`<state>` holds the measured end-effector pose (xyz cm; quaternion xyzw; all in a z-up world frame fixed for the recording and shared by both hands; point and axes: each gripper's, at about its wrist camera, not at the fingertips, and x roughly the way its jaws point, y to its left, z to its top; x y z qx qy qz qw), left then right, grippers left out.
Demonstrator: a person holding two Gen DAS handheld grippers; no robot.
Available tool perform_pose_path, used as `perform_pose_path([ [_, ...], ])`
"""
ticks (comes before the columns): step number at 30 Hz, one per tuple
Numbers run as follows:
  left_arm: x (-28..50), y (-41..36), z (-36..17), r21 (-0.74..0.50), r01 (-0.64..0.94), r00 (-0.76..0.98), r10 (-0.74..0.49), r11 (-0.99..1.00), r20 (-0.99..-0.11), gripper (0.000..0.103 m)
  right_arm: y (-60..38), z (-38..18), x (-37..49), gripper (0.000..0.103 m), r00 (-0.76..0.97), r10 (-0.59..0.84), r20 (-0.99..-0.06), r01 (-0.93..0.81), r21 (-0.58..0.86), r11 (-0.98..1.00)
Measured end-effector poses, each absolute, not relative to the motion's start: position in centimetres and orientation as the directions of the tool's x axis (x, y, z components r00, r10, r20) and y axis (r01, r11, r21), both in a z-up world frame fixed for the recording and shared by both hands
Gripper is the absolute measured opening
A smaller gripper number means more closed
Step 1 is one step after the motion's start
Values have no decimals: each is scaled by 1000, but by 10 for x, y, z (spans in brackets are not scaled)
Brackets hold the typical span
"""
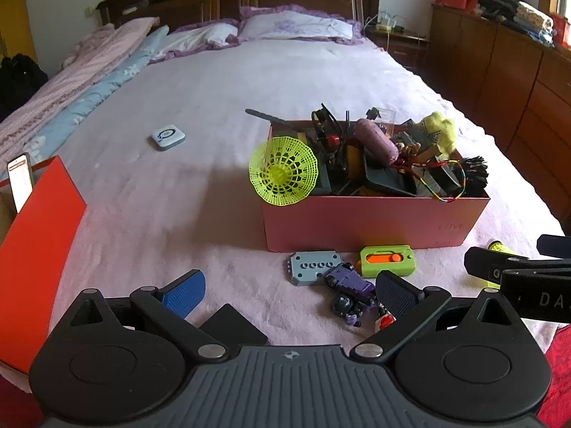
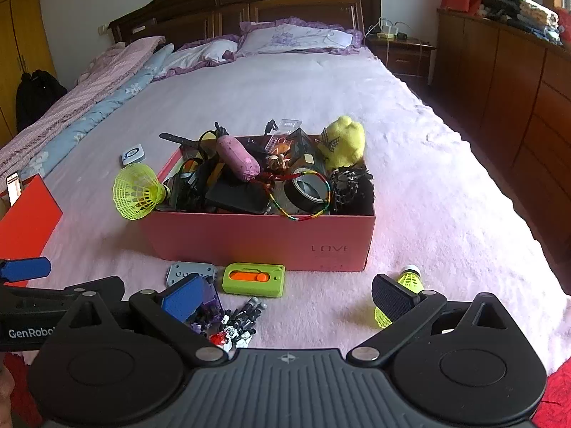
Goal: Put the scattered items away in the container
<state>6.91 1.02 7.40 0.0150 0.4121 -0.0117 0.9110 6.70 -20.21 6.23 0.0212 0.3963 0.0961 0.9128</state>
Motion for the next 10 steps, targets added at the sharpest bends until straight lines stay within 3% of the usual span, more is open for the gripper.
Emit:
perform_pose_path([
  [10,66,5,74,44,37,666,9,998,-746,103,-205,60,65,102,665,192,-722,-149,124,981],
])
